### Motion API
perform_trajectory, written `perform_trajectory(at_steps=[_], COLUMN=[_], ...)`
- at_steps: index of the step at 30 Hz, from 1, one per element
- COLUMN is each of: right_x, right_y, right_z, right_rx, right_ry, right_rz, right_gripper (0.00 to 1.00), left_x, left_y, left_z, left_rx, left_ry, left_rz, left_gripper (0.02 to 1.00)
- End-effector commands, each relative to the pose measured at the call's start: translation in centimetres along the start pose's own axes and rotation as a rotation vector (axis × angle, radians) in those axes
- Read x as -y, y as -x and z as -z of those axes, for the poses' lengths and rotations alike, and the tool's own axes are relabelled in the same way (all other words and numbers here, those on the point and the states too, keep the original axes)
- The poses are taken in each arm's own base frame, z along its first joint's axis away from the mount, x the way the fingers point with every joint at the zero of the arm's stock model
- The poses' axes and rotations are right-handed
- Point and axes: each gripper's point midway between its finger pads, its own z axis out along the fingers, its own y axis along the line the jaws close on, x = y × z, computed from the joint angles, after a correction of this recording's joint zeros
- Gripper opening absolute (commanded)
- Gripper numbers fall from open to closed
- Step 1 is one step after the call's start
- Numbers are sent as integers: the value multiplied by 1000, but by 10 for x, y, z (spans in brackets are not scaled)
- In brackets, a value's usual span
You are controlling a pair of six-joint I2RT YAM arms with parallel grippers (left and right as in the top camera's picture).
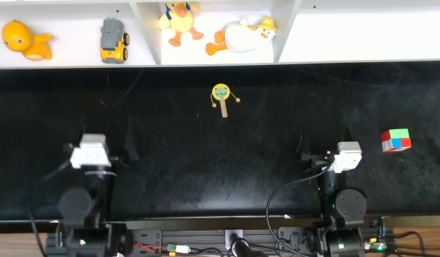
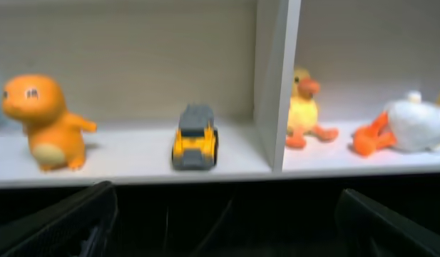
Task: Store Toys
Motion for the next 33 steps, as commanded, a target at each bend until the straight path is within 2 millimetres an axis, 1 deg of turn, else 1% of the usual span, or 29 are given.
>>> perform_trajectory(at_steps=[1, 5, 7, 11, 33], right_x=[2, 2, 2, 2, 2], right_y=[-3, -3, -3, -3, -3], right_z=[0, 0, 0, 0, 0], right_rx=[2, 2, 2, 2, 2], right_ry=[-9, -9, -9, -9, -8], right_rz=[-4, -4, -4, -4, -4], right_gripper=[996, 996, 996, 993, 998], left_x=[4, 2, 2, 2, 2], left_y=[-20, -42, -57, -55, -55], left_z=[9, 12, 13, 13, 13], left_rx=[5, -79, -142, -132, -132], left_ry=[-17, -7, -10, -8, -8], left_rz=[-6, -74, -87, -83, -84], left_gripper=[998, 998, 998, 998, 998])
